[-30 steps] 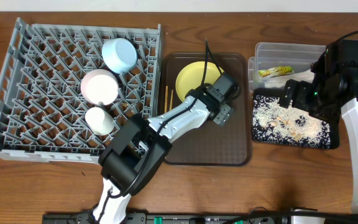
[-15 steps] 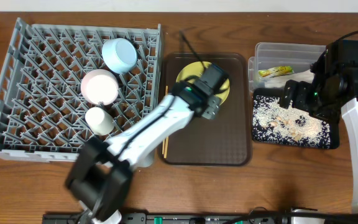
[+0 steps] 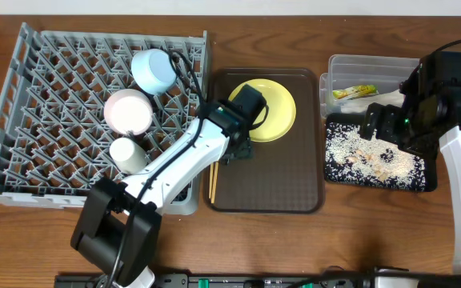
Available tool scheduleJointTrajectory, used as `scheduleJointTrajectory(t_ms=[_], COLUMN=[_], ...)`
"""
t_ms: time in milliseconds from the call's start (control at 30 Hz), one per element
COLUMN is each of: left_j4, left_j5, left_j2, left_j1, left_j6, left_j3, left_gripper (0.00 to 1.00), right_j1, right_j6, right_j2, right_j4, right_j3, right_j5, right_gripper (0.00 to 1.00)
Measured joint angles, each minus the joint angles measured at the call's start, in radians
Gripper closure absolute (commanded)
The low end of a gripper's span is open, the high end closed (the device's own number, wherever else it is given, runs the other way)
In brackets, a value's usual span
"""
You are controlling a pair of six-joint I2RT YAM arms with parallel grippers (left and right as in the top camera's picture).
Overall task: Sort waste into correct bins and load items into the dishwasher
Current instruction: 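Lower the left gripper onto the wooden chopsticks and pinch one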
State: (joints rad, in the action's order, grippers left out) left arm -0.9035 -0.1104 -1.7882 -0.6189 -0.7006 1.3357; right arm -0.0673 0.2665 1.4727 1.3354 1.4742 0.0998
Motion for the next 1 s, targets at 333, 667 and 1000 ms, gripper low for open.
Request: scheduleJointTrajectory(t_ms=[333, 667, 1000], left_j4=[0.073, 0.13, 0.148], left_j5=[0.041, 0.056, 0.056], left_j2=[0.0, -0.024, -0.118], left_j1=[0.0, 0.0, -0.006], left_j6=[-0.087, -0.089, -0.089], left_j3=[-0.068, -0.082, -0.082], left_gripper=[0.21, 0.21, 0.21], right_j1=[0.0, 0.0, 0.0], right_j6=[0.0, 0.0, 0.0], right_j2=[0.0, 0.0, 0.0], right_j4=[0.003, 0.003, 0.003], right_j3=[0.0, 0.0, 0.0], right_j5=[0.0, 0.0, 0.0], right_gripper=[0.01, 0.01, 0.01])
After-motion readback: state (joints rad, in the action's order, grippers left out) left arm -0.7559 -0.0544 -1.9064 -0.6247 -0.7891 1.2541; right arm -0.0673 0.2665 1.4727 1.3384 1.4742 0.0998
